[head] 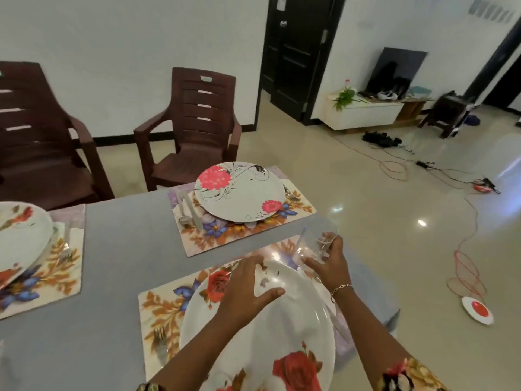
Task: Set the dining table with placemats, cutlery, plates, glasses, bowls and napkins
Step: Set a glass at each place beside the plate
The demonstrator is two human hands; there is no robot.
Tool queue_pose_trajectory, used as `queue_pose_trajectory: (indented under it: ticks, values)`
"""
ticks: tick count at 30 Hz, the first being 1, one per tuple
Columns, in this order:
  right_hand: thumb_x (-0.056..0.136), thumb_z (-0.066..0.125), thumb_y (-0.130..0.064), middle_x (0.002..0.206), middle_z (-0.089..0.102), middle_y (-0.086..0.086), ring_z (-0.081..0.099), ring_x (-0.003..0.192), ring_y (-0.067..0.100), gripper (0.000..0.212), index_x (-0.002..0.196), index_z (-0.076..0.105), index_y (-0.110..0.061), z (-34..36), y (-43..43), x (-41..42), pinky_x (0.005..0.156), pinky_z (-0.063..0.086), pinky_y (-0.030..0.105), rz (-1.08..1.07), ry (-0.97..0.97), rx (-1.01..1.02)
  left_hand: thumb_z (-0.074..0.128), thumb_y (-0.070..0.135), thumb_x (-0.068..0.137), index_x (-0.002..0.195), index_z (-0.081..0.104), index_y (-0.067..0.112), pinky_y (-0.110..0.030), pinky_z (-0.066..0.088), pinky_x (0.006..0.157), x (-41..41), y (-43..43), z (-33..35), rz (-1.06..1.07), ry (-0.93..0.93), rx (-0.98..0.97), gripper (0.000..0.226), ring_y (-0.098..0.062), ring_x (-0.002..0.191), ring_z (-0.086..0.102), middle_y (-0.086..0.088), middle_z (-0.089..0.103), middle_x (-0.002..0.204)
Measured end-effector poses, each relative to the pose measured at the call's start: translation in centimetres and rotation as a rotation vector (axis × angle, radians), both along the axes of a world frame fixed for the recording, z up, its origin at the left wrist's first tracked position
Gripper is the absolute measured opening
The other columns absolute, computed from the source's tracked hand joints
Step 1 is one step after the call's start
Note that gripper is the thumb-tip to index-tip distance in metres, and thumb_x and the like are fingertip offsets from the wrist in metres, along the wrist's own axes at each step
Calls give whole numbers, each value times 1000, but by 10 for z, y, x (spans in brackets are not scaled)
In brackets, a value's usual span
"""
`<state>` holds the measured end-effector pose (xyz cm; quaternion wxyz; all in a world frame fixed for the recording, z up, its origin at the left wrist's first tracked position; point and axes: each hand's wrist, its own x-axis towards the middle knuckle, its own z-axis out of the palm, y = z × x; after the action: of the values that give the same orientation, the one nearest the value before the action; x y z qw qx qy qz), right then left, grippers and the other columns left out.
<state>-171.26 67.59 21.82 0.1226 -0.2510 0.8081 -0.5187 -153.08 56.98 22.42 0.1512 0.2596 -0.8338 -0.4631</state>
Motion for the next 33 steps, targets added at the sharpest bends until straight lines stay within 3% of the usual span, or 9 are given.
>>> queue_pose_trajectory:
  ticks: [5,11,18,20,22,25,27,29,33]
  values:
    - [64,81,-2,107,52,8,55,102,29,66,108,35,-19,-24,-27,-54,83,42,30,64,-21,37,68,51,77,122,33,37,-14,32,90,-20,2,-3,159,-55,-51,59,-2,111,39,16,40,125]
    - [67,79,-4,110,51,11,51,100,27,62,107,34,-18,-42,-44,-79,79,37,26,181,-26,99,65,47,81,136,33,25,-24,35,104,-39,13,-12,334,-177,-57,67,-11,126,41,6,41,140]
    - [67,80,-5,121,50,16,50,111,33,69,123,41,-5,-59,-53,-90,90,41,35,210,-17,141,68,45,80,135,35,26,-23,37,103,-44,25,-16,454,-167,-40,67,-10,124,42,8,43,137]
    - [68,80,-7,131,45,18,44,121,34,75,130,39,-3,-60,-51,-89,98,38,38,201,4,140,66,54,76,135,35,25,-27,38,106,-38,28,-17,491,-178,2,73,-11,125,42,7,43,137]
    - [69,80,-11,140,37,21,34,131,36,83,138,34,-2,-58,-43,-80,107,29,43,135,98,116,58,61,72,135,36,23,-22,35,107,-29,31,-16,528,-171,-3,77,-9,125,42,7,44,137]
    - [67,75,-13,138,37,27,33,129,42,81,136,34,0,-58,-26,-59,109,23,45,82,392,31,59,51,84,137,32,23,-7,22,98,-8,32,-15,552,-200,-76,66,-5,128,36,13,37,136]
    - [65,70,-11,137,38,26,34,127,40,77,132,35,-2,-53,-18,-31,109,21,37,163,510,-59,58,51,85,140,29,22,-9,20,99,13,31,-15,585,-176,-73,69,-8,135,31,10,34,143]
    - [66,61,-19,136,38,24,34,126,37,71,131,35,-3,-48,-16,4,112,16,31,329,576,-124,51,66,77,140,30,21,-10,22,99,39,33,-14,620,-166,-55,80,-11,135,33,7,35,143]
    - [68,52,-28,134,43,22,33,127,30,72,134,30,-12,-44,-32,98,112,13,23,664,537,-120,33,78,62,139,31,21,-12,29,97,114,37,-14,744,-148,-41,96,-10,129,37,7,36,139]
